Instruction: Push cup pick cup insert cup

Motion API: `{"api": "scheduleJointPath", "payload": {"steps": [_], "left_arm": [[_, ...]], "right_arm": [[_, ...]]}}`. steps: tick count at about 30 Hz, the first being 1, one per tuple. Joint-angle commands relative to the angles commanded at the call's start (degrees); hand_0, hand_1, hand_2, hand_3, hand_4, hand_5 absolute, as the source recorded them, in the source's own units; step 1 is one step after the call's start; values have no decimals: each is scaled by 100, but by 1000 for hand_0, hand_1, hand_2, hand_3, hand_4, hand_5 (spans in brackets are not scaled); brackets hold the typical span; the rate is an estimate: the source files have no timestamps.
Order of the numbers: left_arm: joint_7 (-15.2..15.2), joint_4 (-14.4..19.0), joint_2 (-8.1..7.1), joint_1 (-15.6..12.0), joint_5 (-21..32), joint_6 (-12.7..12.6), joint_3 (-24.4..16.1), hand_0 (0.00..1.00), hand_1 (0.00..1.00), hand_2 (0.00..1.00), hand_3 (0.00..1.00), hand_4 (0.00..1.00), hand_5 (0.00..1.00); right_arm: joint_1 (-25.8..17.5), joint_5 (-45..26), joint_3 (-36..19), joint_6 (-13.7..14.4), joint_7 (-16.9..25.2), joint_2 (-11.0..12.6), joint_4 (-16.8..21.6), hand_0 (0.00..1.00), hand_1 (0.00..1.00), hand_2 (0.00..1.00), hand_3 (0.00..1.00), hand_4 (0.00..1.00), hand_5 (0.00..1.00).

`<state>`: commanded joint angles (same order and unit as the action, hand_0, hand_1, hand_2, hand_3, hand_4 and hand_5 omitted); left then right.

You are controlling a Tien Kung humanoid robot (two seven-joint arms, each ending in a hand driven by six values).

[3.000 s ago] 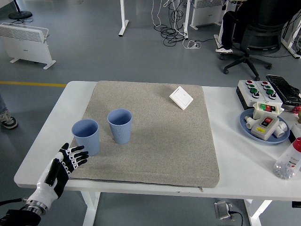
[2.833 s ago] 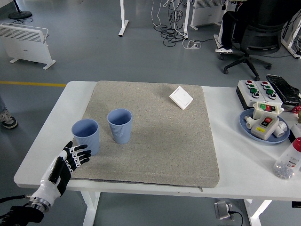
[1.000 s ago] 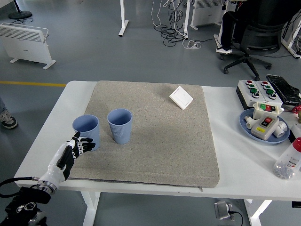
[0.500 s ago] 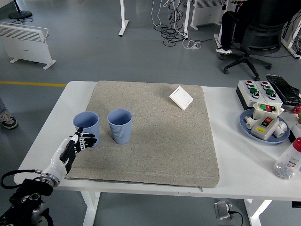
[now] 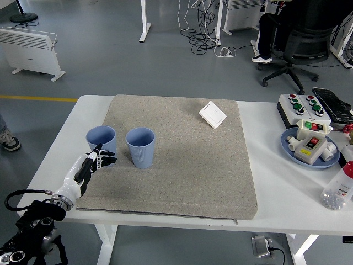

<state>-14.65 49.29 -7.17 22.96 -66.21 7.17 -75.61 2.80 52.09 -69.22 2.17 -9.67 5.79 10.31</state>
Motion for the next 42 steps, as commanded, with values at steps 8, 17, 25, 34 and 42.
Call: {"api": "scheduleJointPath", "payload": {"steps": [8, 17, 25, 34, 42], "left_arm": [[-83, -290, 46, 144, -14, -41, -31, 774, 621, 549, 520, 617, 998], [-84, -533, -37, 322, -143, -51, 44, 773, 618, 547, 520, 615, 998], [-110, -795, -113, 533, -221, -77, 97, 773, 618, 546, 516, 616, 998], [-144, -1032, -129, 705, -263, -87, 120, 772, 615, 543, 513, 611, 998], [-180, -1282, -129, 889, -252, -85, 247, 772, 615, 541, 512, 610, 998]], "right_arm": [[-16, -26, 31, -2, 0, 0, 0, 752, 624, 628, 558, 75, 439], [-4, -40, 53, -5, 5, 5, 0, 753, 624, 628, 560, 75, 440], [25, -38, 70, -8, 0, 11, 0, 753, 625, 628, 559, 73, 448], [34, -30, 85, -8, -5, 9, 0, 753, 626, 631, 559, 70, 456], [53, -32, 122, -14, -7, 7, 0, 753, 626, 631, 559, 71, 456]]}}
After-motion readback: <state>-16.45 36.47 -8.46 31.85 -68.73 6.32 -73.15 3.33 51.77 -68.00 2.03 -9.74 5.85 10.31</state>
